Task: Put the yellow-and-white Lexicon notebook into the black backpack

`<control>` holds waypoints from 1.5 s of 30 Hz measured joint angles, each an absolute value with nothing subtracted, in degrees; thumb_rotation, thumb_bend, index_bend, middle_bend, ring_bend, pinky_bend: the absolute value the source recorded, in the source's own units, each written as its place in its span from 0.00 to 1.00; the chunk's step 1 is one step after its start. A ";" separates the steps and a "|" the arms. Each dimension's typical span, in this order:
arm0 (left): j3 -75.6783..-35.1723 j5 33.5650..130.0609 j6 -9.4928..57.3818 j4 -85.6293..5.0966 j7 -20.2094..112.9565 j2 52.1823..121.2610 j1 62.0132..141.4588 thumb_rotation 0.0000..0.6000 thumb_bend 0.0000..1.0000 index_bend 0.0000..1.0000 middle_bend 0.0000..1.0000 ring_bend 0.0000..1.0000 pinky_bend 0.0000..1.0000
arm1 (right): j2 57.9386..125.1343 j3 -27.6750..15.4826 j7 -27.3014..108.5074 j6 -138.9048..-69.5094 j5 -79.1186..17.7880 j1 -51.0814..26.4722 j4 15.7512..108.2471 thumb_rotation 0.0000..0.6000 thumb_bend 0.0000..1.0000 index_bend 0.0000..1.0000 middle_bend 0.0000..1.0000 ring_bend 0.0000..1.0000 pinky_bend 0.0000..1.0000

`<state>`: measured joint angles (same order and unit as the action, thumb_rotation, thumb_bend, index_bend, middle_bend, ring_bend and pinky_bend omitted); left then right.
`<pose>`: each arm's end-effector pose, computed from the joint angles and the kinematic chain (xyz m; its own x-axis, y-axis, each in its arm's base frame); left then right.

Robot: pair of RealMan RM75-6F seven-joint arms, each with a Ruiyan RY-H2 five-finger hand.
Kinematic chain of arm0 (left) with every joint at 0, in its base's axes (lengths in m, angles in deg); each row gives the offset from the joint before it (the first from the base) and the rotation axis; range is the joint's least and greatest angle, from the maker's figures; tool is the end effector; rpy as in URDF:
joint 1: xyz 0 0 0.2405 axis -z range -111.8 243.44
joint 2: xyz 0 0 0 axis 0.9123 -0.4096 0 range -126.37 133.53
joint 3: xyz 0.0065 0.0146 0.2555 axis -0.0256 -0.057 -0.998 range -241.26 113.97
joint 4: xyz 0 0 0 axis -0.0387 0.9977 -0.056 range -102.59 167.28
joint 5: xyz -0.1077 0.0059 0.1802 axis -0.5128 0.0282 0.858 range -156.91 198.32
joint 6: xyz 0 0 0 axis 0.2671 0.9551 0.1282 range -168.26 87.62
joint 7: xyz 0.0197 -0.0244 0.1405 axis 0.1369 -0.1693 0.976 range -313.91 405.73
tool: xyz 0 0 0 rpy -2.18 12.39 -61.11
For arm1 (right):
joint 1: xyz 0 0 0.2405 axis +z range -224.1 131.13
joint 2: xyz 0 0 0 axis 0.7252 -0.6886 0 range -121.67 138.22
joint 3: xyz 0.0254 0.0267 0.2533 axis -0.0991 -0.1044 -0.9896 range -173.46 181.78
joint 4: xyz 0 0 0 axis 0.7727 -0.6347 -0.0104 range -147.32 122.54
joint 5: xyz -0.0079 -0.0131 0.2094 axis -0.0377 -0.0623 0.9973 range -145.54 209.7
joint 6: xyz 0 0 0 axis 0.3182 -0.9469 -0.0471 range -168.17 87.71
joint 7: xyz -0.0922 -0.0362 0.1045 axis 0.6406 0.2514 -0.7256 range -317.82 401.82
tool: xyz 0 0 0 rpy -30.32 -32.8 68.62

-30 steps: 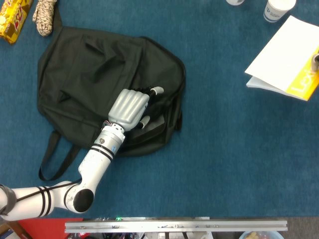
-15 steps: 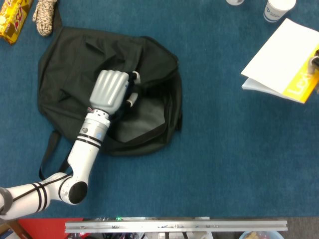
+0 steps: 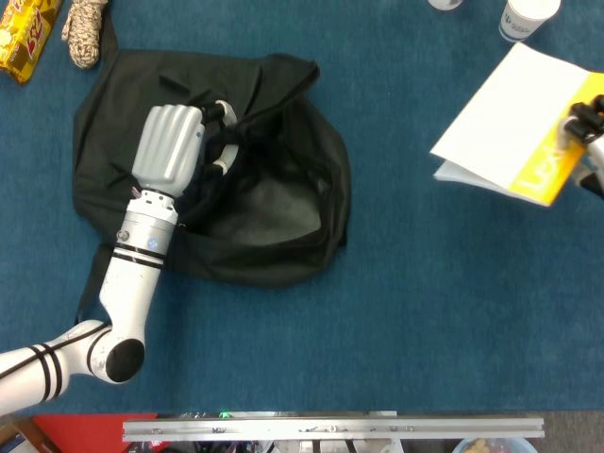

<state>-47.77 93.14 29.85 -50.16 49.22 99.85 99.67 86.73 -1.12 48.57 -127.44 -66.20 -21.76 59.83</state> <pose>-0.1465 0.3306 -0.0008 0.0119 0.0776 0.9969 0.9653 -0.2611 0.0088 -0.2379 -0.2872 0.1062 0.5146 0.2946 0.8053 -0.6787 -0.4340 0.5925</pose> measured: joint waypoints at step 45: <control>-45.13 87.11 30.73 -65.03 51.93 92.50 98.82 1.00 0.40 0.82 0.99 0.95 1.00 | 124.11 -6.12 50.53 -120.02 -68.96 1.51 28.87 1.00 0.48 0.79 0.61 0.52 0.66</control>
